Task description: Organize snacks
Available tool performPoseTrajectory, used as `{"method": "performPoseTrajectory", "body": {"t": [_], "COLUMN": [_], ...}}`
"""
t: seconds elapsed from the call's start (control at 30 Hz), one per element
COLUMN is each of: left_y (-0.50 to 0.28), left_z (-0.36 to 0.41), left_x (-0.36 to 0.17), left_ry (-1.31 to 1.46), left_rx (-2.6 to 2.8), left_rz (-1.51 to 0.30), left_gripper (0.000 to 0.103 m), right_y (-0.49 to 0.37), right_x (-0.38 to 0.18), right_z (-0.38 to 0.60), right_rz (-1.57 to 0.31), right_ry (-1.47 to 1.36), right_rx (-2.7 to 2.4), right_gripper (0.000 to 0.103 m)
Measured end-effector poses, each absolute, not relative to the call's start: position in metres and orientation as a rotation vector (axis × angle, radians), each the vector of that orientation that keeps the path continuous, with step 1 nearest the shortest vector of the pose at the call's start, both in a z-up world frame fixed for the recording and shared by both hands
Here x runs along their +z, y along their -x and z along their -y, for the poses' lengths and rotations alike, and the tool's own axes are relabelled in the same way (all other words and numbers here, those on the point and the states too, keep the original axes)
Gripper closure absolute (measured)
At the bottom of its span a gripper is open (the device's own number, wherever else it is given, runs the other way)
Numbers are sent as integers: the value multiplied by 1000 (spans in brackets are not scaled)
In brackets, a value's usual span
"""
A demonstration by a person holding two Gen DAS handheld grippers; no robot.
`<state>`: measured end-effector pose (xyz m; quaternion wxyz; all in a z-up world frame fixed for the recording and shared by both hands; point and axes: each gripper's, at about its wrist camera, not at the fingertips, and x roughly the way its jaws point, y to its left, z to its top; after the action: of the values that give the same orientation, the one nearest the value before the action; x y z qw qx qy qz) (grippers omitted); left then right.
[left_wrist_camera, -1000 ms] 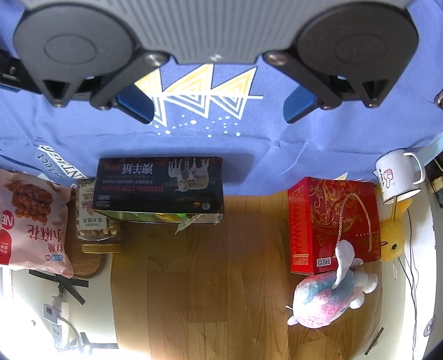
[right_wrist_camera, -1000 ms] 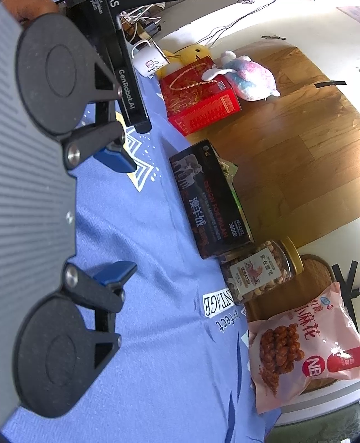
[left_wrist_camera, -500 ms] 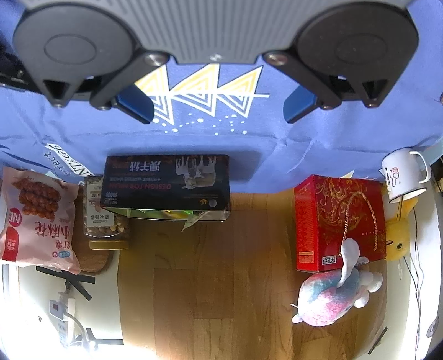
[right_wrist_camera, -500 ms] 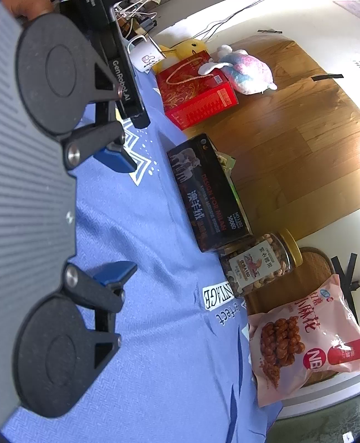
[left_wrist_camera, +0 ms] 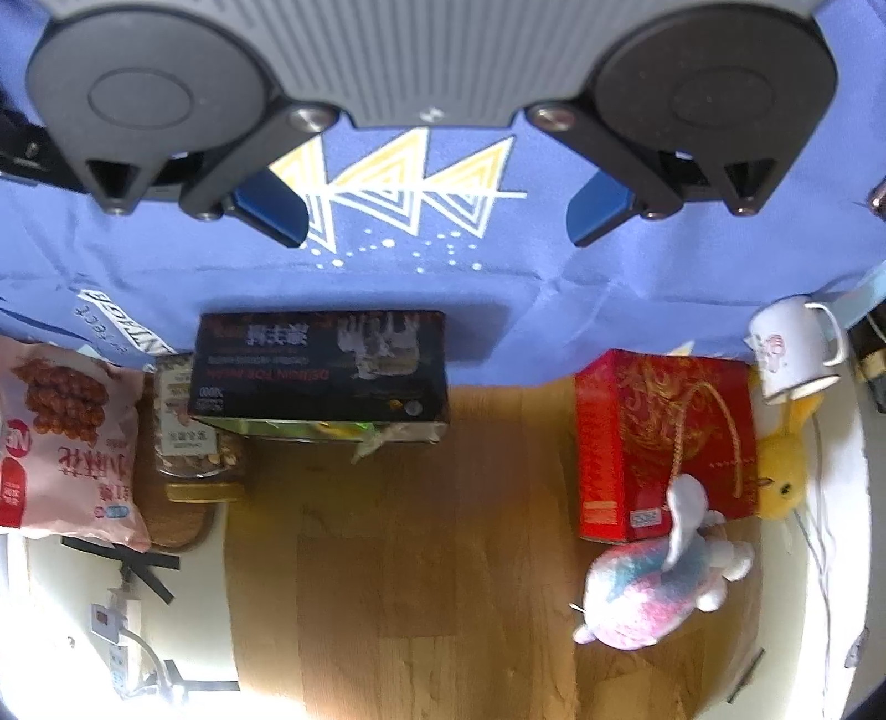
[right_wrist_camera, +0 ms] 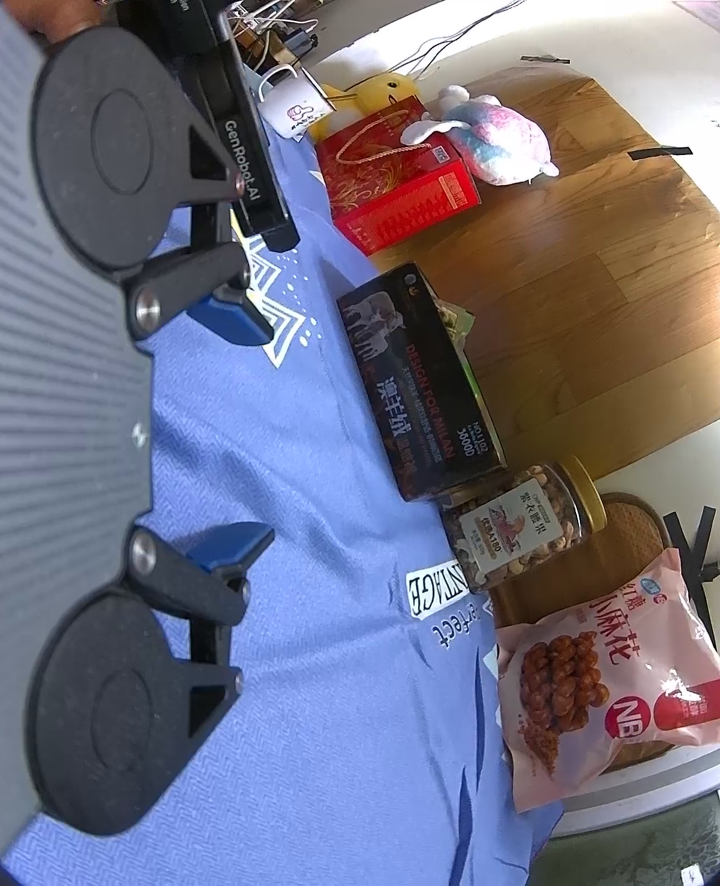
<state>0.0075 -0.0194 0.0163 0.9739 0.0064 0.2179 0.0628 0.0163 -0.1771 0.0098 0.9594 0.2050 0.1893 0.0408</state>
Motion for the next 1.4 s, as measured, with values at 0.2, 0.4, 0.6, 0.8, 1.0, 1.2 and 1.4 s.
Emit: {"method": "performPoseTrajectory", "body": {"t": [0.2, 0.4, 0.6, 0.8, 1.0, 1.2, 1.4], "left_y": [-8, -9, -7, -5, -7, -12, -15], "left_z": [22, 16, 20, 28, 30, 31, 29], "left_x": [17, 17, 17, 18, 17, 14, 13], "left_ry": [-34, 0, -31, -90, -102, -114, -104], "left_rx": [135, 120, 139, 178, 154, 150, 143], "left_rz": [-436, -448, -432, -412, -441, -483, -504], "left_gripper": [0, 0, 0, 0, 0, 0, 0], "right_y": [-18, -20, -20, -18, -19, -18, -17], "right_x": [10, 9, 9, 10, 10, 9, 10], "right_z": [177, 175, 175, 175, 174, 175, 173], "right_rz": [-394, -408, -408, -393, -401, -399, -396], "right_ry": [-412, -400, -405, -408, -404, -410, -402], "right_rx": [86, 104, 120, 119, 125, 124, 126], "right_gripper": [30, 30, 29, 29, 29, 29, 29]}}
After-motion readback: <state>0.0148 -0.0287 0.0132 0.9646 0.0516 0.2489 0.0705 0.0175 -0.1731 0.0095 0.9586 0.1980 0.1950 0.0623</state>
